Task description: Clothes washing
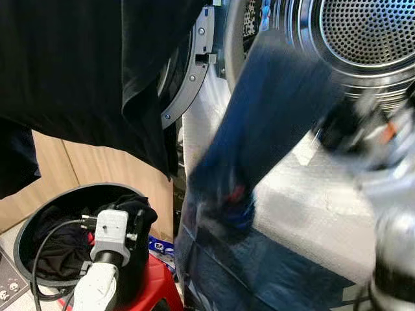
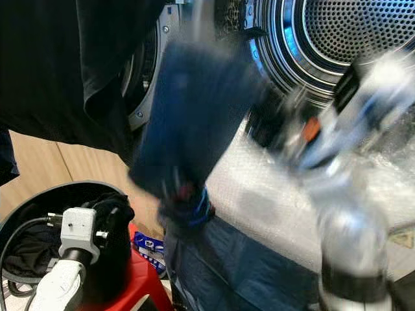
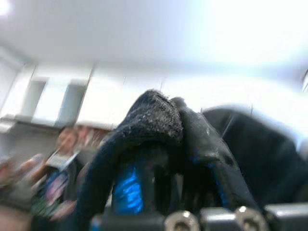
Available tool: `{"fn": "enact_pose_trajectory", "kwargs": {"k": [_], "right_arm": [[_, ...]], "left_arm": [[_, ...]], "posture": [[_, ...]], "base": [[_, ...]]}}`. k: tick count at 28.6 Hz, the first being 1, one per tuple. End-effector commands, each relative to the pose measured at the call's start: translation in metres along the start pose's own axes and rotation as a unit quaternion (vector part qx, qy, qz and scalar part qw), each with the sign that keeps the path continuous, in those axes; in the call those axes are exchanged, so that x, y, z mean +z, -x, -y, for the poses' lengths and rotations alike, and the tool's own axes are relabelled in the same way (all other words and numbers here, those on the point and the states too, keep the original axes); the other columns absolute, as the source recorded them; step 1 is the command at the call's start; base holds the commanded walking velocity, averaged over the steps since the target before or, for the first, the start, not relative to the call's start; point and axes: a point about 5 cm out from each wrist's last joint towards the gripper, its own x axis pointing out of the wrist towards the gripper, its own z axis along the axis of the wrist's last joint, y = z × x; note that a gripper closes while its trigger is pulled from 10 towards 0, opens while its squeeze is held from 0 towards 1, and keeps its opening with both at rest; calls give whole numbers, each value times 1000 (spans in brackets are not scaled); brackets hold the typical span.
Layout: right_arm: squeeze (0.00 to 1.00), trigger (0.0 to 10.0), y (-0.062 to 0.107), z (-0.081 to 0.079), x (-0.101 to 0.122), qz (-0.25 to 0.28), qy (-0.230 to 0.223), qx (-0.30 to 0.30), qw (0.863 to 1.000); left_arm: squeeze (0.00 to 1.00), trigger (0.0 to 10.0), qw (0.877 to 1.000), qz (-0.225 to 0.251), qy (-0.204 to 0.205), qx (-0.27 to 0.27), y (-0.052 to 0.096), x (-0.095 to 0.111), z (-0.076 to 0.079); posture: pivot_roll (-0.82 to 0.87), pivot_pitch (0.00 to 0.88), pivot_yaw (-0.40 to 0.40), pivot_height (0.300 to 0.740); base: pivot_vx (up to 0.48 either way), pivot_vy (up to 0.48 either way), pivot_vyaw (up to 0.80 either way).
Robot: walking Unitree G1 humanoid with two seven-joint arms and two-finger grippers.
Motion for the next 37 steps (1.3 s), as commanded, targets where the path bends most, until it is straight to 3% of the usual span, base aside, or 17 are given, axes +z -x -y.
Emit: {"fn": "enact_pose_trajectory", "kwargs": {"k": [1,5,8,9,14,16,20,21,25,27,28,29,30,32,36,37], "right_arm": [[0,0,0,13,5,15,17,-27,999],[0,0,-14,35,16,49,19,-46,998],[0,0,-18,44,13,28,49,-52,997],[0,0,-19,58,5,16,48,-73,996],[0,0,-16,83,-6,-6,72,-129,989],[0,0,-16,99,-5,-13,101,-182,978],[0,0,-18,114,4,-13,131,-226,965],[0,0,-17,124,11,-10,135,-268,954],[0,0,-14,134,15,-38,159,-311,936],[0,0,-10,141,15,-59,173,-349,919],[0,0,0,150,16,-93,205,-412,883],[0,0,0,150,16,-93,205,-412,883],[0,0,19,160,20,-143,251,-504,814],[0,0,33,165,27,-160,275,-561,765],[0,0,47,168,44,-183,348,-615,684],[0,0,47,168,44,-184,350,-619,679]], "left_arm": [[0,10000,1000,1,4,-4,0,-1,-1],[0,10000,1000,1,9,-15,-1,-2,4],[0,10000,1000,-1,11,-20,-1,-2,6],[0,10000,1000,-3,17,-20,-1,-3,7],[0,10000,999,-2,26,-21,0,-3,7],[0,10000,999,-3,25,-23,1,-4,6],[0,10000,999,-5,29,-31,2,-4,8],[0,10000,999,-8,31,-38,2,-5,11],[0,10000,998,-13,33,-44,2,-6,13],[0,10000,998,-14,34,-50,3,-6,16],[0,10000,998,-14,33,-50,3,-6,17],[0,10000,998,-14,33,-50,3,-6,17],[0,10000,998,-14,34,-45,4,-7,17],[0,10000,998,-14,37,-45,4,-7,17],[0,10000,998,-14,38,-49,3,-6,18],[0,10000,998,-15,38,-49,3,-6,18]], "posture": [[25,0,-30,740],[20,0,-27,740],[24,0,-31,740],[25,0,-31,740],[31,0,-32,740],[33,0,-30,740],[31,0,-28,740],[27,0,-26,740],[26,0,-27,740],[22,0,-26,740],[22,0,-26,740],[22,0,-26,740],[22,0,-26,740],[22,0,-26,740],[24,0,-22,740],[24,0,-22,740]], "base": [[0,0,0],[0,0,0],[0,0,0],[0,0,0],[0,0,0],[0,0,0],[0,0,0],[0,0,0],[0,0,0],[0,0,0],[0,0,0],[0,0,0],[0,0,0],[0,0,0],[0,0,0],[0,0,0]]}}
